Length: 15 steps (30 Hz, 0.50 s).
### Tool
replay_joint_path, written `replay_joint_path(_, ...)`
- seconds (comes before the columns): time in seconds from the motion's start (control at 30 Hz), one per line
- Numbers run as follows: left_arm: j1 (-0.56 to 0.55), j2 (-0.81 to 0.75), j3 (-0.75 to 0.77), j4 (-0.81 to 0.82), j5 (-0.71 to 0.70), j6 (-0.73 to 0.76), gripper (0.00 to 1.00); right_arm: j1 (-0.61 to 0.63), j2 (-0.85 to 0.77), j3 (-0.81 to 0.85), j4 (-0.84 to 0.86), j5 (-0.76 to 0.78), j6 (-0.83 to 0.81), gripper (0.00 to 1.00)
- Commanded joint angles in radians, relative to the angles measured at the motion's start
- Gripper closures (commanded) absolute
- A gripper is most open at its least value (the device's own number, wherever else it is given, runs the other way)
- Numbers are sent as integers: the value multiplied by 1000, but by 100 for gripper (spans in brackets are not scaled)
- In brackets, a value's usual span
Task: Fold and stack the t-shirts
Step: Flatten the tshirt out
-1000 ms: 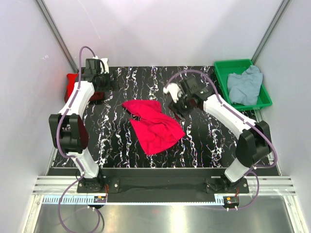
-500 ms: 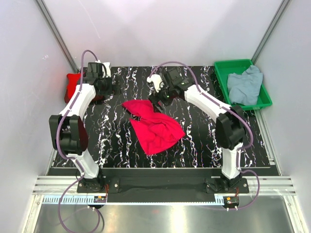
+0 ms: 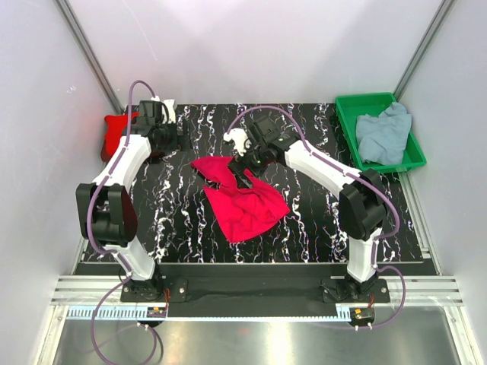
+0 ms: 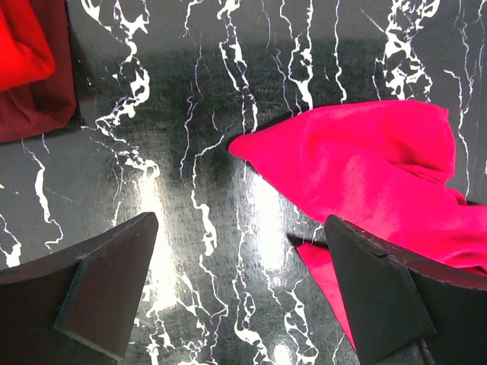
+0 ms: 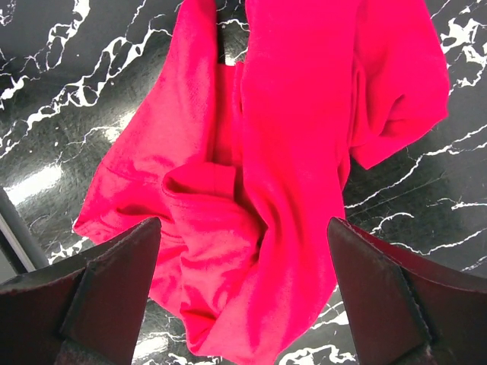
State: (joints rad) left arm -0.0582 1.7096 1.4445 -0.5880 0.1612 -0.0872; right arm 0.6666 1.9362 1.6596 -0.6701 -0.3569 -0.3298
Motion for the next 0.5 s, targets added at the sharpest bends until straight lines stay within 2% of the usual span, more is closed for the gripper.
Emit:
replay_joint_path(0.0,-2,-45,17,50,18,-6,1,4,-65,-9,20,24,-14,3)
replay_joint_path(0.47,-43,-68,14,43,-8,7,1,4,-77,-17,61,116,66,1)
